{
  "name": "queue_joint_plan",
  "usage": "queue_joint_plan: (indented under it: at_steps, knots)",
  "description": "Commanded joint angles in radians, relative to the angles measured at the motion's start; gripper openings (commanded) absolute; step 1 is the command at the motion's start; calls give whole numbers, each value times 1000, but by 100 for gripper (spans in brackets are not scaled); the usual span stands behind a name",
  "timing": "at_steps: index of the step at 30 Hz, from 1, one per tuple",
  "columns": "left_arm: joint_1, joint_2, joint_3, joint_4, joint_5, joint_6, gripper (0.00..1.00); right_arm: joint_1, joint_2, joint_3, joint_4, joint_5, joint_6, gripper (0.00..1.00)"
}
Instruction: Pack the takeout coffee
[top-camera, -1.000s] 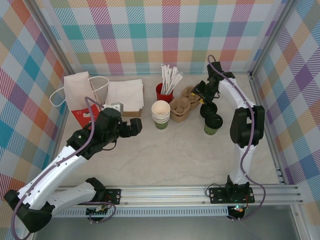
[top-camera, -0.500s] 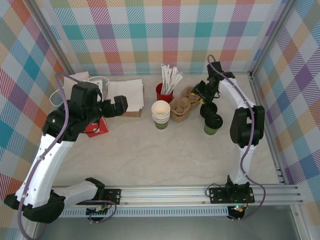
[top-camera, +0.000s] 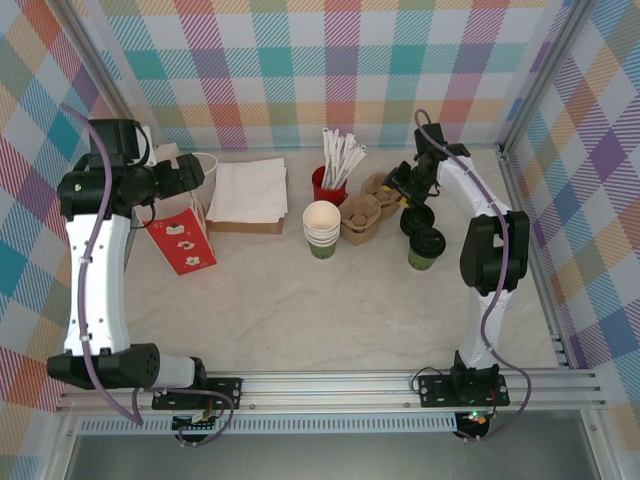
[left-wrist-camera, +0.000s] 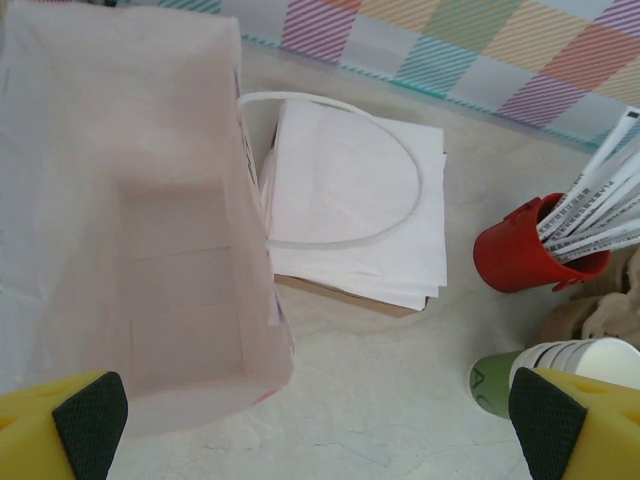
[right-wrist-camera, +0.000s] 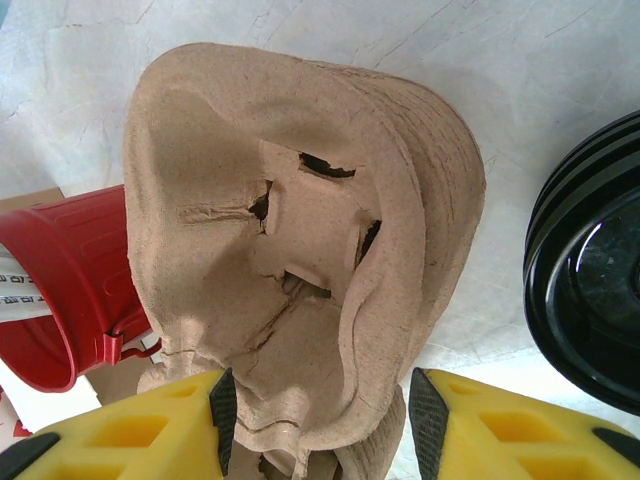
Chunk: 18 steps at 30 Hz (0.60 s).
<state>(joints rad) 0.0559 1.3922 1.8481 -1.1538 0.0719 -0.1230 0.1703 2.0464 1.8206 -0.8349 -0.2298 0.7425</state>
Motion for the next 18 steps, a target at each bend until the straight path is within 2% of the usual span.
queue_joint_plan:
  at_steps: [1, 5, 7, 18]
  knots:
    - [14, 50, -1, -19, 72, 49, 100, -6, -20, -11, -10, -14, -22, 51]
    - [19, 98, -27, 10, 63, 49, 99, -7, -23, -14, -6, -22, -23, 51]
    - [19, 118, -40, 24, 59, 46, 96, -7, -23, -15, -3, -27, -23, 51]
    - [20, 169, -100, 18, -9, 69, 65, -7, -24, -26, 5, -29, -22, 51]
